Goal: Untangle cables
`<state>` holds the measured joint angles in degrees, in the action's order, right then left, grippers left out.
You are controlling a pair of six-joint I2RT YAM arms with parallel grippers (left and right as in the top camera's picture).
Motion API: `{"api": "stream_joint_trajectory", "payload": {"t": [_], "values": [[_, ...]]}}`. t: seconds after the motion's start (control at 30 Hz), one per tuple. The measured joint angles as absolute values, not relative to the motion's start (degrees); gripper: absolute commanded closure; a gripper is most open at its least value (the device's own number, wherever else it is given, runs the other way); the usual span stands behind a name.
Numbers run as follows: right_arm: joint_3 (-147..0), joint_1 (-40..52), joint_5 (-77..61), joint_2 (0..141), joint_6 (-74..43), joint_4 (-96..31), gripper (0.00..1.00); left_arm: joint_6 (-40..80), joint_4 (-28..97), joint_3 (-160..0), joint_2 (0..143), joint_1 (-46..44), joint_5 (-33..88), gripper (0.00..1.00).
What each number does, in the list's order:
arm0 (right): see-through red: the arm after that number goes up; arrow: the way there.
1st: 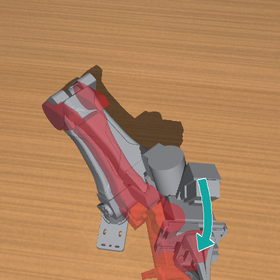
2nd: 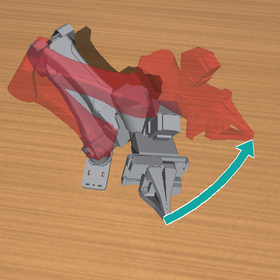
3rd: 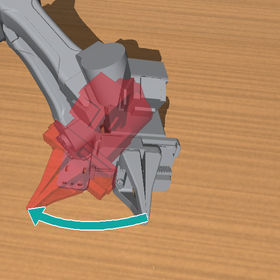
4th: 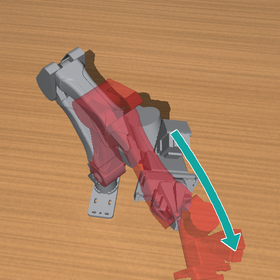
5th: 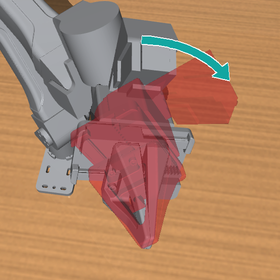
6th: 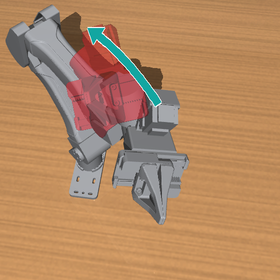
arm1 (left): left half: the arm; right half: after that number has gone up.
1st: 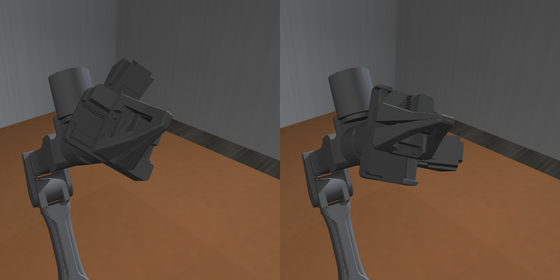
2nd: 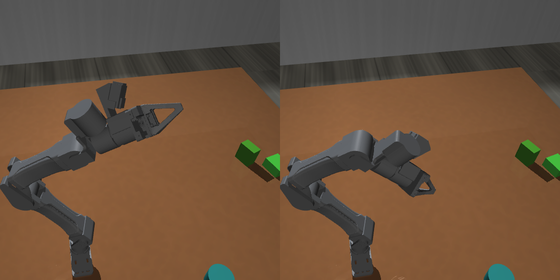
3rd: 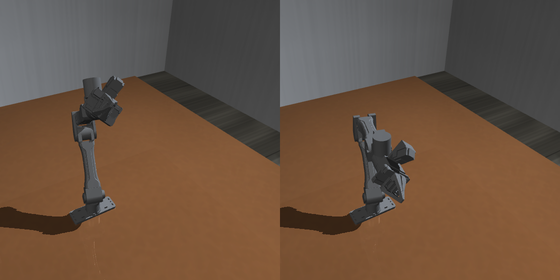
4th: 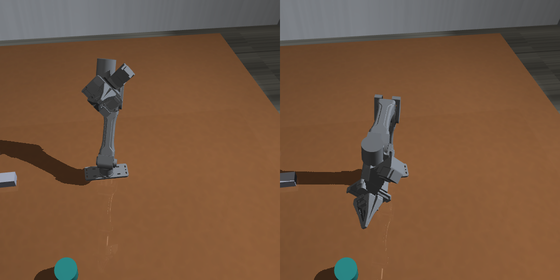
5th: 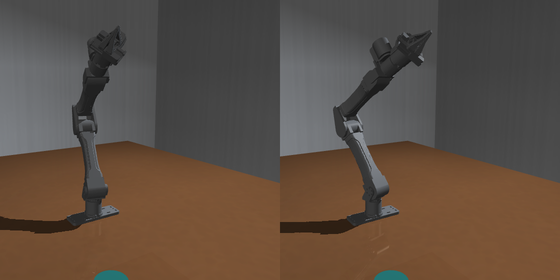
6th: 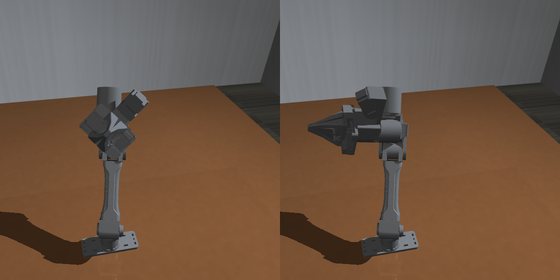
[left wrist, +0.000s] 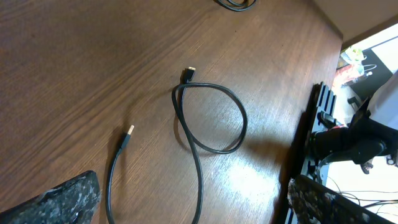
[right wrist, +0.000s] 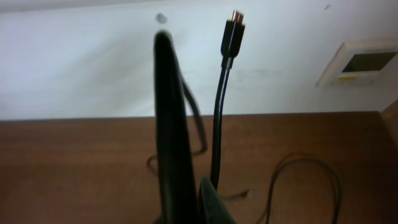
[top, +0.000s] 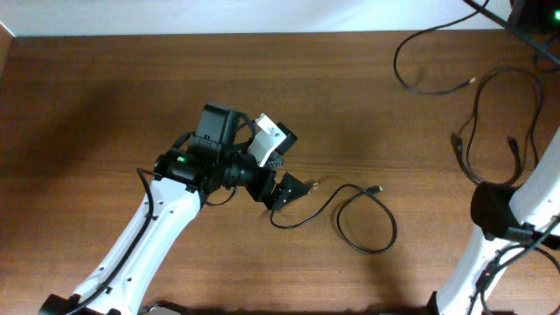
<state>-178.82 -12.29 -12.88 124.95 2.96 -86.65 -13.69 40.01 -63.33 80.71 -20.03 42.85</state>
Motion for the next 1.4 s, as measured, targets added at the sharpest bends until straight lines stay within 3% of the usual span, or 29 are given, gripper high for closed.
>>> {"api": "stream_joint_trajectory", "payload": {"t": [0.3,0.5,0.57,0.6,0.63,0.67,0.93,1.07,1.23,1.4], "values": [[-178.6,-13.2,-5.1,143.7,3.0,-71.4,0.96,-13.7,40.0,-63.3,80.7,-20.0,42.9,0.01],[-178.6,-16.3,-2.1,156.9,3.0,-69.8,0.96,-13.7,40.0,-63.3,80.7,-20.0,42.9,0.01],[-178.5,-16.6,-1.8,160.4,3.0,-70.7,0.78,-13.7,40.0,-63.3,80.7,-20.0,42.9,0.01],[-178.0,-16.6,-1.7,161.5,3.0,-71.0,0.62,-13.7,40.0,-63.3,80.7,-20.0,42.9,0.01],[-176.9,-16.6,-1.5,162.1,2.9,-71.5,0.12,-13.7,40.0,-63.3,80.7,-20.0,42.9,0.01],[-175.6,-16.6,-1.5,162.2,2.7,-71.9,0.01,-13.7,40.0,-63.3,80.7,-20.0,42.9,0.01],[-174.6,-16.6,-14.7,161.8,2.1,-78.6,0.01,-13.7,40.0,-63.3,80.7,-20.0,42.9,0.01],[-174.3,-16.6,-22.7,151.5,1.6,-94.7,0.01,-13.7,40.0,-63.3,80.7,-20.0,42.9,0.01],[-168.4,-13.5,-24.3,149.2,13.3,-97.0,0.01,-13.7,40.0,-63.3,80.7,-20.0,42.9,0.01],[-157.6,-9.5,-19.5,149.3,10.6,-96.8,0.01,-13.7,40.0,-63.3,80.7,-20.0,42.9,0.01]]}}
